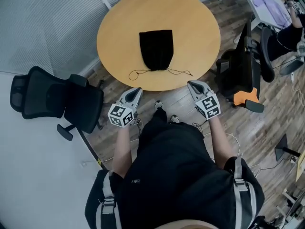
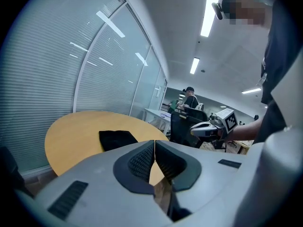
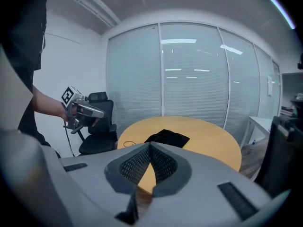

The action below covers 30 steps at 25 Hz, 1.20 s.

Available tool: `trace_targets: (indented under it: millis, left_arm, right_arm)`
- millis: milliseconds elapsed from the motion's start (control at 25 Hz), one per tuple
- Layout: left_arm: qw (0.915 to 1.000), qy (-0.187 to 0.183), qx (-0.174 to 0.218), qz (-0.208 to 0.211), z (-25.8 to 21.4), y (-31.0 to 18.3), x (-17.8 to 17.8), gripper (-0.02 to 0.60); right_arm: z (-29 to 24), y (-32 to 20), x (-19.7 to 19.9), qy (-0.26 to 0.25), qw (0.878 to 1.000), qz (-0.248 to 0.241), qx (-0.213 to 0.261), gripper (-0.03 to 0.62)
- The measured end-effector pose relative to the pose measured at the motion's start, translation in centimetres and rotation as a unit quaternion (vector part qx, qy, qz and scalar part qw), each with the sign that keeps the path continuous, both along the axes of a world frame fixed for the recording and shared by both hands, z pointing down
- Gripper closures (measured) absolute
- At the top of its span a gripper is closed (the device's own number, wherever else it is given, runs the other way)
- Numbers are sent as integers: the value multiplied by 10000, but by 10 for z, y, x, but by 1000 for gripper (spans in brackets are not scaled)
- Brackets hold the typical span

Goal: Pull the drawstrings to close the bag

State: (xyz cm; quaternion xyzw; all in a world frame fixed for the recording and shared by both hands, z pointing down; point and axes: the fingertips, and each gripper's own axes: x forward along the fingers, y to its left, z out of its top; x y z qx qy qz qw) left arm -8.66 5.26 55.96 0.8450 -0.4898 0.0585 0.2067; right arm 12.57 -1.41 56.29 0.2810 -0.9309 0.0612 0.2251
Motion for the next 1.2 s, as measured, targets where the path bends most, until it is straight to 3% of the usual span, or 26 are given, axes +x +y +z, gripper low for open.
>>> trace_targets:
  millis: [200, 1200]
  left_arm:
    - [9995, 290, 39, -151, -7, 16, 13, 563]
    - [9996, 37, 144, -253, -15, 57, 43, 563]
  right_arm:
    - [-1, 17, 6, 331, 9991, -140, 217, 536]
    - [4, 50, 26, 328, 9986, -330, 239, 536]
